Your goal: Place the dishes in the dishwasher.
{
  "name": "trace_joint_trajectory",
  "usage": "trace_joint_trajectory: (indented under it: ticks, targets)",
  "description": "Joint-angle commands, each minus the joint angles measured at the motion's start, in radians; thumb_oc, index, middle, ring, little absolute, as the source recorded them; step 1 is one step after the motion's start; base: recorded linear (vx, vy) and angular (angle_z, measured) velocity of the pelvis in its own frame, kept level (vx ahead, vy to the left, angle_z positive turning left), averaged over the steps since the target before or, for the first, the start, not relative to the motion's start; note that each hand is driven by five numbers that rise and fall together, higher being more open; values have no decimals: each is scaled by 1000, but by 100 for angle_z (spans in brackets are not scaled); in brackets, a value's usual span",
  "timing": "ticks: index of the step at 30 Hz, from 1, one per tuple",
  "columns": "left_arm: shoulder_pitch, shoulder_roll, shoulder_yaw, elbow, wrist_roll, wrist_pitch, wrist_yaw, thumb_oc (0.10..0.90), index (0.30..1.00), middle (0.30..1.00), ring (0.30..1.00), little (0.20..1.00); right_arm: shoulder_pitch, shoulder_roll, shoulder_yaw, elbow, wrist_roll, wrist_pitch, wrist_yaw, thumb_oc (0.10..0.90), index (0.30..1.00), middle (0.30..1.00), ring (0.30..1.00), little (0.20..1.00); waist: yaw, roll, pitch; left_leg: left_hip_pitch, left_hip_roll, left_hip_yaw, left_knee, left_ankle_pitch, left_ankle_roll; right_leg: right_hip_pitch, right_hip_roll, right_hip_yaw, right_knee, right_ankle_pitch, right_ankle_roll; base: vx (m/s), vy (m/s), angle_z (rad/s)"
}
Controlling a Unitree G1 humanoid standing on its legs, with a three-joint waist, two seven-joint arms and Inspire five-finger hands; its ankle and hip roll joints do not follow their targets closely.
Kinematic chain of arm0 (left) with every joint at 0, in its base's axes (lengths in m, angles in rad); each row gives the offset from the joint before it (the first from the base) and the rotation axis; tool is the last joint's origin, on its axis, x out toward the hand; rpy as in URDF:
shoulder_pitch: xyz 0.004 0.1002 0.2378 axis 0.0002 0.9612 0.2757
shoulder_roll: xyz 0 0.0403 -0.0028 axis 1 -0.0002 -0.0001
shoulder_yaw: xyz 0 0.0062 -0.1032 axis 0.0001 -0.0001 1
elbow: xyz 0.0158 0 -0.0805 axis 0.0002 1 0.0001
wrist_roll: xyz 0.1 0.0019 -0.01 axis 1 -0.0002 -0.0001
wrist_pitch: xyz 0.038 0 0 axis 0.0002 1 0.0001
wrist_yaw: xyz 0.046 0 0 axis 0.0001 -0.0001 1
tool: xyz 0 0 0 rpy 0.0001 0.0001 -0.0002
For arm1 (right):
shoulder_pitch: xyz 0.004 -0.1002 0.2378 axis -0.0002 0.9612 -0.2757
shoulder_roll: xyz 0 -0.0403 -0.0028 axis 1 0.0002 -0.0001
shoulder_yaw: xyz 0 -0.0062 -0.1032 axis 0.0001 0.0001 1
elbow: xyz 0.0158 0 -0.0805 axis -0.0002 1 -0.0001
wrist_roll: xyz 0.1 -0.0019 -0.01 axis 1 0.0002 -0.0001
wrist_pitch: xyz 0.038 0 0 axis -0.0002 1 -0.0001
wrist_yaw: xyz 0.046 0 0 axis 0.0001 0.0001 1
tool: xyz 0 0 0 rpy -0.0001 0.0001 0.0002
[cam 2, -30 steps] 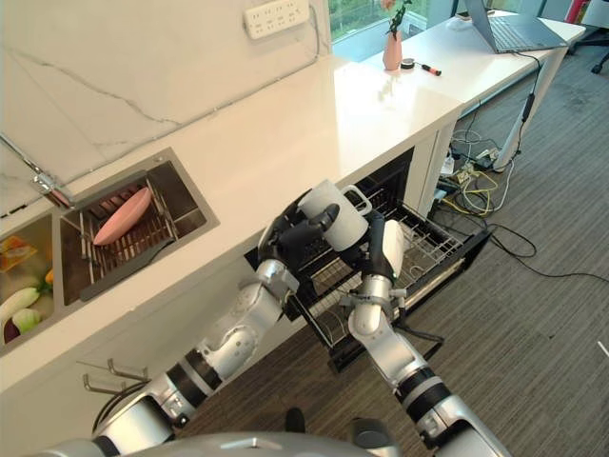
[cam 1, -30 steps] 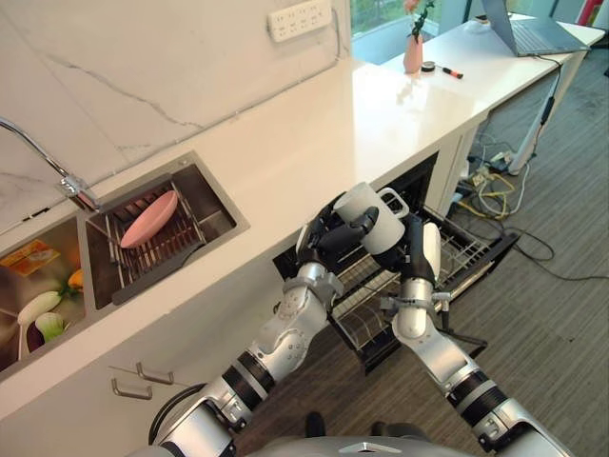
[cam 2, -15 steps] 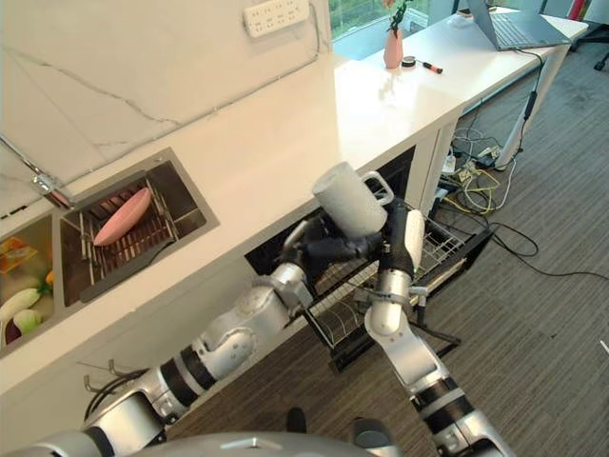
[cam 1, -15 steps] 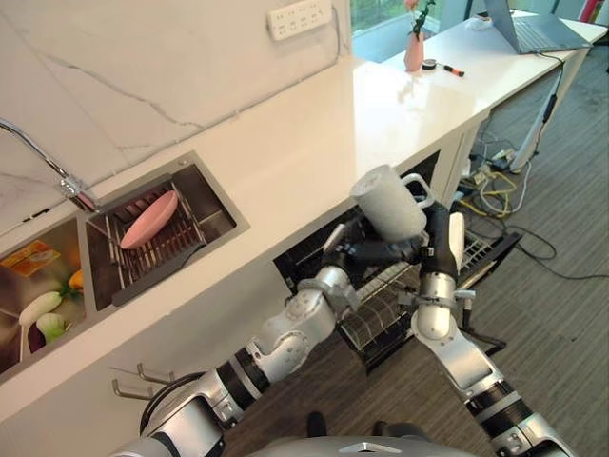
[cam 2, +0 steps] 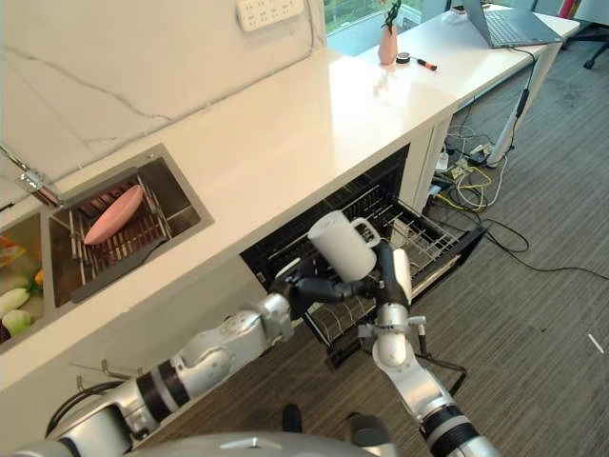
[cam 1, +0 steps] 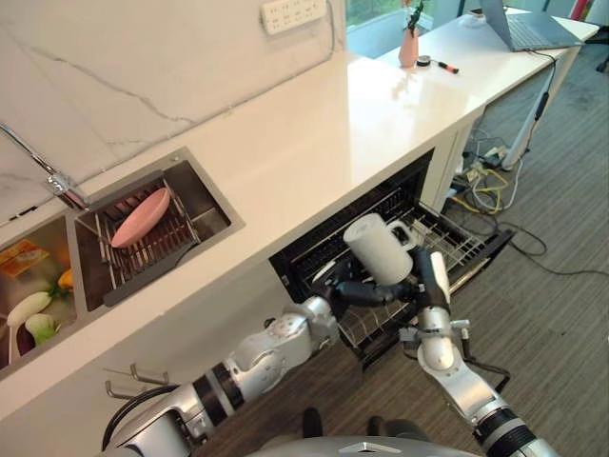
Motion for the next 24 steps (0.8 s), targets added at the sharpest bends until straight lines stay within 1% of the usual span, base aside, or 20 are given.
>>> trace_joint_trajectory:
  ticks: [1, 2, 4, 5, 6, 7, 8, 10, 14, 15, 16, 18, 21, 24]
  targets:
    - [-120, -47, -41, -154, 2, -89, -125, 800, 900, 900, 900, 900, -109, 64, 43, -33, -44, -84, 45, 400, 300, 300, 300, 300, 21, -84, -1, 104, -5, 9, 3, -150, -16, 96, -136, -29, -271, 137, 185, -8, -7, 11]
    - [-99, -5, -45, -171, -7, -97, -129, 800, 900, 900, 900, 900, -112, 59, 54, 19, -62, -77, 45, 400, 300, 300, 300, 300, 29, -87, 2, 98, -5, 3, 3, -147, -18, 94, -136, -38, -270, 136, 184, -4, -4, 22]
    - [-99, -4, -45, -172, -7, -97, -129, 800, 900, 900, 900, 900, -113, 61, 54, 20, -62, -78, 44, 400, 300, 300, 300, 300, 28, -87, 2, 98, -5, 2, 3, -147, -18, 94, -137, -39, -270, 136, 184, -5, 0, 25]
    - [-90, 13, -45, -180, -6, -101, -132, 800, 900, 900, 900, 900, -117, 59, 57, 44, -68, -74, 44, 400, 300, 300, 300, 300, 33, -88, 4, 95, -4, -1, 3, -146, -19, 92, -137, -42, -269, 135, 185, -20, -12, 25]
    - [-46, 68, -39, -196, -24, -110, -147, 800, 900, 900, 900, 900, -130, 58, 55, 118, -84, -66, 34, 400, 300, 300, 300, 300, 47, -97, 7, 84, -3, -15, 3, -140, -22, 91, -137, -57, -268, 133, 183, -19, -13, 22]
    - [-46, 69, -39, -196, -24, -110, -147, 800, 900, 900, 900, 900, -131, 60, 56, 119, -84, -67, 34, 400, 300, 300, 300, 300, 46, -97, 7, 83, -4, -16, 3, -140, -22, 91, -137, -57, -268, 133, 183, -19, -26, 22]
    - [-5, 98, -32, -191, -32, -116, -153, 800, 900, 900, 900, 900, -138, 66, 50, 186, -85, -54, 28, 400, 300, 300, 300, 300, 58, -101, 8, 75, -3, -25, 3, -136, -24, 90, -138, -71, -269, 134, 182, -4, -11, 18]
    - [16, 114, -24, -190, -37, -122, -157, 800, 900, 900, 900, 900, -141, 76, 42, 225, -71, -53, 20, 400, 300, 300, 300, 300, 62, -104, 6, 70, -3, -33, 3, -134, -25, 90, -139, -78, -268, 132, 180, 4, -8, 30]
    - [16, 114, -24, -190, -37, -122, -157, 800, 900, 900, 900, 900, -141, 76, 43, 225, -71, -53, 20, 400, 300, 300, 300, 300, 61, -104, 6, 70, -3, -33, 3, -134, -25, 90, -139, -79, -268, 132, 180, 7, -1, 15]
    - [127, 153, 23, -194, -60, -138, -149, 800, 900, 900, 900, 900, -176, 129, -12, 394, 50, -24, -12, 400, 300, 300, 300, 300, 89, -104, 8, 58, -4, -55, 3, -128, -28, 93, -139, -101, -269, 131, 175, 44, 10, 1]
    - [202, 165, 44, -182, -82, -146, -141, 800, 900, 900, 900, 900, -208, 157, -24, 493, 80, -7, -29, 400, 300, 300, 300, 300, 104, -104, 8, 48, -8, -68, 3, -125, -28, 95, -139, -116, -269, 129, 172, 45, 10, 4]
    - [203, 166, 46, -182, -82, -146, -142, 800, 900, 900, 900, 900, -210, 159, -23, 497, 81, -10, -29, 400, 300, 300, 300, 300, 101, -105, 8, 48, -8, -70, 3, -125, -28, 95, -139, -118, -270, 129, 172, 14, 6, 37]
    - [294, 174, 72, -168, -93, -141, -140, 800, 900, 900, 900, 900, -253, 182, -52, 619, 103, 11, -61, 400, 300, 300, 300, 300, 119, -101, 8, 36, -13, -91, 3, -120, -29, 96, -139, -131, -273, 127, 168, 26, 7, 37]
    - [313, 179, 80, -167, -94, -139, -140, 800, 900, 900, 900, 900, -270, 183, -62, 649, 104, 17, -70, 400, 300, 300, 300, 300, 123, -99, 9, 29, -15, -97, 3, -119, -29, 92, -139, -131, -273, 127, 167, 1, -2, 5]
